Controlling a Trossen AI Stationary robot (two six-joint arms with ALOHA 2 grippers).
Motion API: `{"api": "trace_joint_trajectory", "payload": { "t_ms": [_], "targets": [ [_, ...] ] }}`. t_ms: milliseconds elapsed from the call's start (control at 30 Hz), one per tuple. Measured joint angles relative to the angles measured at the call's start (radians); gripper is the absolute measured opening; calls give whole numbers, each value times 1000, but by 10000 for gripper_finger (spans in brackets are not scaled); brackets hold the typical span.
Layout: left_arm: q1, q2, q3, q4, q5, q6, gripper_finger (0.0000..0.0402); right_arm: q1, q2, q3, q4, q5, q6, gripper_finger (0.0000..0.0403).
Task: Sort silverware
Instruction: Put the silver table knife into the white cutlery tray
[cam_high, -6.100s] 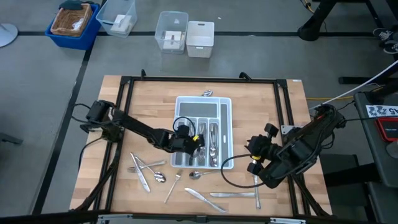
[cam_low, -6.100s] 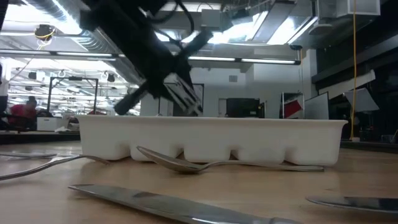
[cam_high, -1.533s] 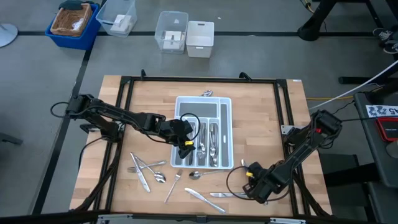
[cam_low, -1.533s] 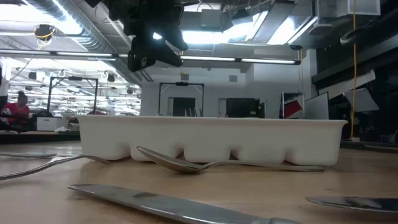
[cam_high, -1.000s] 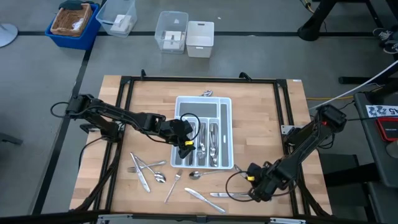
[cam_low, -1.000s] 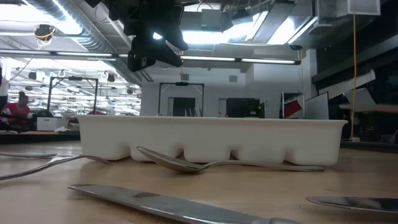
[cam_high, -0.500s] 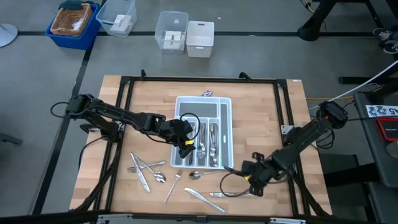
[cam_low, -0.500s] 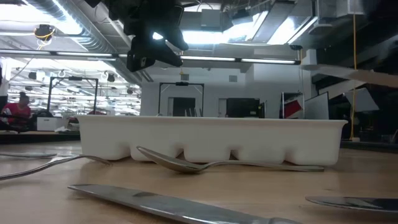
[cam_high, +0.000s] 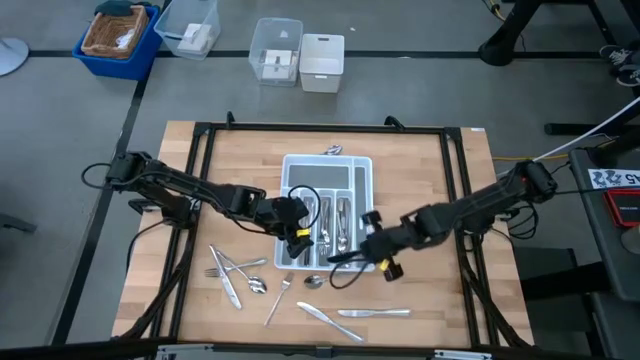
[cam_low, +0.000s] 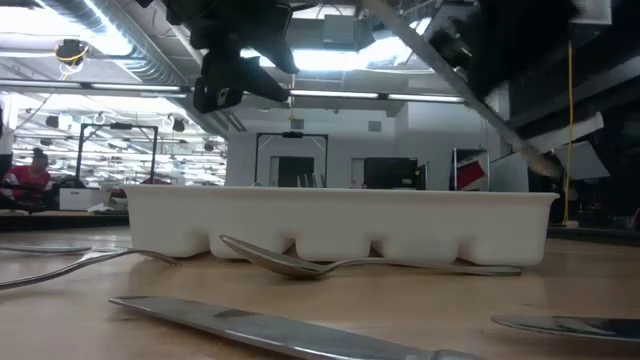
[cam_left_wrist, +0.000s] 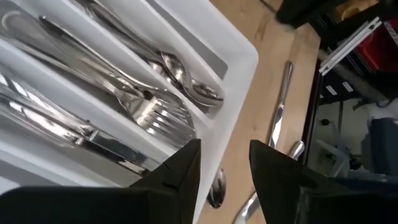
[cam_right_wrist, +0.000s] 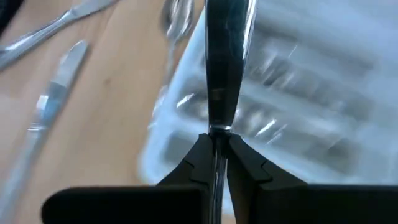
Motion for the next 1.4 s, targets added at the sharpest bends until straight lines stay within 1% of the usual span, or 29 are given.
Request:
{"api": "trace_joint_trajectory", "payload": {
  "t_ms": [67, 200, 300, 400, 467, 567, 700, 833, 1033, 1400],
  "targets": [
    [1, 0, 0, -10, -1, -37, 127, -28, -1, 34, 6, 10, -164, 28],
    [-6, -21, 0, -84, -3, -185, 127, -82, -1, 62, 13, 12, -462, 28],
    [-37, -58, 0, -185, -1, -307, 127, -115, -1, 62, 38, 11, -641, 28],
    [-86, -104, 0, -275, -6, -412, 127, -145, 14, 62, 107, 11, -814, 28],
    [-121, -132, 0, -306, -35, -468, 127, -162, 29, 62, 146, 10, -932, 28],
    [-177, -161, 0, -334, -106, -546, 127, -185, 65, 62, 247, 9, -1098, 28],
    [-250, -172, 0, -335, -206, -648, 127, -208, 130, 62, 334, 5, -1251, 28],
    [-309, -172, 0, -337, -281, -727, 127, -222, 193, 61, 441, 0, -1339, 28],
    [-360, -172, 0, -333, -387, -846, 127, -255, 284, 61, 627, -62, -1369, 28],
    [-369, -172, 0, -339, -417, -874, 127, -353, 420, 61, 655, -131, -1369, 28]
  ]
}}
